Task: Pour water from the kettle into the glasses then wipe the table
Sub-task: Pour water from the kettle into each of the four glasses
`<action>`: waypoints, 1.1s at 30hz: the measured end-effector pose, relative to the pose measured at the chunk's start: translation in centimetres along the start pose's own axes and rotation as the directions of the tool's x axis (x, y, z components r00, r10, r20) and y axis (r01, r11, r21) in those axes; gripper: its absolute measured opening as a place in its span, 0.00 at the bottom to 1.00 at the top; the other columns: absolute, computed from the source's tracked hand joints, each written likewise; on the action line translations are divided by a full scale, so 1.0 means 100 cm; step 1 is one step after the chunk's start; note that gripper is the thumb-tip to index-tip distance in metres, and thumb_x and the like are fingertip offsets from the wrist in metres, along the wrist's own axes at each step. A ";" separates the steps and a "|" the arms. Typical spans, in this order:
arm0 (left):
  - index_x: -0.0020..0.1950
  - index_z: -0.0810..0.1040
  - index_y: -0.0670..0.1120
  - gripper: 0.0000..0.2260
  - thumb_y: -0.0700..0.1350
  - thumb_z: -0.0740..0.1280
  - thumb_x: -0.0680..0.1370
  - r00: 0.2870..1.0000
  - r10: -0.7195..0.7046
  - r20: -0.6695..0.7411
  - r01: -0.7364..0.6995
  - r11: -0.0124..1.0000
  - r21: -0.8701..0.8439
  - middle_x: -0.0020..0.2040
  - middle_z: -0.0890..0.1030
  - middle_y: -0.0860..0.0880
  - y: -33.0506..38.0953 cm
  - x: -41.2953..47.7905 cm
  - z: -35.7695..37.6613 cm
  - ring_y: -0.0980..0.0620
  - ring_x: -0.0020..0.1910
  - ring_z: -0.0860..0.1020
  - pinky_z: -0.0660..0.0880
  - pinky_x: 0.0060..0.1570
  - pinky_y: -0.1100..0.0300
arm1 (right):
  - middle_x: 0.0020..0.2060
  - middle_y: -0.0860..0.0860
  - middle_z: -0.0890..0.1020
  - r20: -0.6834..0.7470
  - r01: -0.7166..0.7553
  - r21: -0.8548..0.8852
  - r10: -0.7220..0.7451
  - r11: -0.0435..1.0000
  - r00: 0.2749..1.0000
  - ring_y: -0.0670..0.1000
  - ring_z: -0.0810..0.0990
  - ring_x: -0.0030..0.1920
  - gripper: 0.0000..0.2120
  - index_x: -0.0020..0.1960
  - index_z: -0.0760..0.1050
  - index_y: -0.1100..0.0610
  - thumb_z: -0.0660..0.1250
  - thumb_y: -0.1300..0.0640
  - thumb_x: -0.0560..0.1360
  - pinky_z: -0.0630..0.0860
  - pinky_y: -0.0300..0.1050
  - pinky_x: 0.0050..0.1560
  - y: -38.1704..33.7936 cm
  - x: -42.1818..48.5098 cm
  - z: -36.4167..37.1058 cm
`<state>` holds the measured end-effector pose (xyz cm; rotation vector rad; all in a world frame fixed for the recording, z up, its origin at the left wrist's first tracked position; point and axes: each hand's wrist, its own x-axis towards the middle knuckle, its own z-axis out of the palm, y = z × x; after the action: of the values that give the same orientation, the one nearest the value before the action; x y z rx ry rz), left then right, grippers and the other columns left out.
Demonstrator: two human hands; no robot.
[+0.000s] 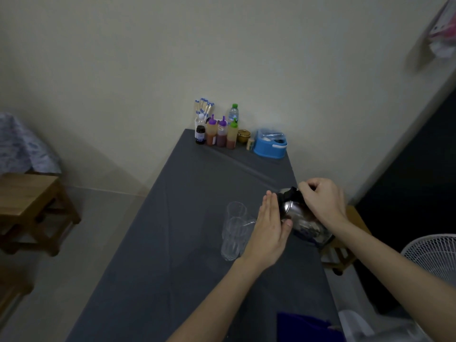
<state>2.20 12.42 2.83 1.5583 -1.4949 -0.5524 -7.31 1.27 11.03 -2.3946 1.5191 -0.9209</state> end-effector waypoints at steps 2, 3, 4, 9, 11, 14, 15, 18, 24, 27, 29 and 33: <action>0.78 0.38 0.43 0.29 0.50 0.52 0.84 1.000 0.000 -0.009 0.000 1.000 -0.005 0.79 0.38 0.47 0.002 0.000 -0.001 0.55 0.77 0.37 0.39 0.77 0.59 | 0.23 0.57 0.77 -0.014 0.018 -0.013 -0.018 1.000 1.000 0.57 0.76 0.29 0.18 0.29 0.75 0.61 0.63 0.51 0.72 0.72 0.47 0.33 -0.001 0.001 -0.001; 0.78 0.38 0.43 0.29 0.50 0.52 0.84 1.000 0.000 -0.012 0.000 1.000 -0.009 0.79 0.38 0.47 0.003 0.001 -0.002 0.55 0.77 0.37 0.39 0.77 0.59 | 0.23 0.57 0.76 -0.019 0.026 -0.017 -0.027 1.000 0.999 0.56 0.76 0.29 0.18 0.28 0.75 0.61 0.63 0.51 0.72 0.70 0.47 0.33 -0.002 0.002 -0.002; 0.78 0.38 0.43 0.29 0.50 0.52 0.84 1.000 -0.002 -0.013 0.002 1.000 -0.015 0.79 0.38 0.47 0.004 0.001 -0.002 0.54 0.77 0.37 0.40 0.77 0.58 | 0.23 0.57 0.76 -0.020 0.032 -0.017 -0.032 0.999 0.999 0.56 0.76 0.29 0.18 0.28 0.74 0.61 0.63 0.52 0.72 0.69 0.46 0.33 -0.002 0.002 -0.002; 0.78 0.38 0.43 0.30 0.50 0.52 0.84 1.000 -0.009 -0.019 0.008 1.000 -0.027 0.79 0.38 0.48 0.005 0.002 -0.001 0.56 0.77 0.37 0.39 0.77 0.59 | 0.21 0.53 0.73 -0.024 0.047 -0.014 -0.047 0.999 0.999 0.55 0.75 0.27 0.19 0.25 0.71 0.58 0.64 0.53 0.72 0.64 0.45 0.33 -0.001 0.002 -0.003; 0.78 0.38 0.44 0.30 0.50 0.52 0.84 1.000 -0.008 -0.024 0.008 1.000 -0.021 0.79 0.37 0.48 0.004 0.003 0.000 0.57 0.76 0.36 0.38 0.76 0.60 | 0.20 0.51 0.72 -0.023 0.048 -0.011 -0.048 0.999 0.999 0.55 0.74 0.27 0.19 0.24 0.69 0.57 0.64 0.53 0.72 0.64 0.45 0.34 0.000 0.002 -0.004; 0.78 0.38 0.44 0.30 0.51 0.51 0.84 1.000 -0.003 -0.024 0.002 1.000 -0.011 0.79 0.37 0.49 0.004 0.003 0.001 0.58 0.76 0.35 0.38 0.75 0.61 | 0.20 0.51 0.72 -0.019 0.046 -0.010 -0.047 0.999 0.999 0.53 0.74 0.27 0.18 0.25 0.71 0.57 0.64 0.52 0.71 0.63 0.44 0.34 0.000 0.003 -0.004; 0.78 0.38 0.44 0.29 0.51 0.51 0.84 1.000 0.000 -0.026 0.000 1.000 -0.009 0.79 0.37 0.49 0.003 0.003 0.002 0.58 0.75 0.35 0.38 0.75 0.61 | 0.20 0.51 0.73 -0.020 0.051 -0.016 -0.052 0.999 0.998 0.52 0.74 0.26 0.18 0.25 0.71 0.57 0.63 0.51 0.71 0.62 0.43 0.33 0.000 0.003 -0.005; 0.78 0.37 0.43 0.29 0.51 0.51 0.84 0.999 0.006 -0.033 -0.006 1.000 -0.003 0.79 0.37 0.48 0.003 0.004 0.003 0.58 0.75 0.35 0.38 0.76 0.61 | 0.20 0.53 0.73 -0.019 0.082 -0.025 -0.083 0.996 0.996 0.51 0.74 0.25 0.18 0.25 0.72 0.58 0.63 0.51 0.71 0.61 0.42 0.30 0.000 0.006 -0.006; 0.78 0.37 0.44 0.29 0.50 0.51 0.84 0.999 0.007 -0.034 -0.007 1.000 -0.005 0.79 0.37 0.48 0.005 0.003 0.004 0.58 0.75 0.35 0.39 0.76 0.59 | 0.19 0.54 0.73 -0.022 0.120 -0.051 -0.121 0.991 0.992 0.55 0.74 0.26 0.19 0.24 0.70 0.58 0.65 0.54 0.71 0.63 0.44 0.35 0.002 0.009 -0.007; 0.78 0.37 0.43 0.29 0.50 0.51 0.84 0.999 0.012 -0.038 -0.012 1.000 -0.006 0.79 0.37 0.48 0.007 0.004 0.003 0.58 0.75 0.35 0.38 0.76 0.60 | 0.20 0.55 0.73 -0.027 0.120 -0.050 -0.122 0.991 0.992 0.56 0.74 0.26 0.18 0.25 0.71 0.60 0.65 0.53 0.71 0.63 0.45 0.33 0.002 0.010 -0.008; 0.78 0.37 0.43 0.29 0.49 0.51 0.84 0.999 0.015 -0.039 -0.016 1.000 -0.009 0.79 0.37 0.48 0.008 0.005 0.002 0.58 0.75 0.35 0.38 0.76 0.60 | 0.21 0.56 0.74 -0.029 0.113 -0.051 -0.114 0.992 0.993 0.55 0.74 0.26 0.17 0.26 0.72 0.60 0.64 0.53 0.71 0.65 0.45 0.31 0.003 0.010 -0.009; 0.78 0.38 0.43 0.29 0.49 0.51 0.84 0.999 0.020 -0.029 -0.020 1.000 -0.005 0.79 0.37 0.48 0.009 0.005 0.003 0.56 0.77 0.36 0.39 0.76 0.60 | 0.20 0.53 0.74 -0.026 0.093 -0.027 -0.094 0.995 0.995 0.53 0.74 0.26 0.18 0.24 0.71 0.58 0.64 0.52 0.71 0.67 0.44 0.29 0.005 0.008 -0.010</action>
<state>1.56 11.97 3.57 1.5391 -1.4843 -0.5197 -8.04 0.51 11.95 -2.5006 1.4479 -0.9625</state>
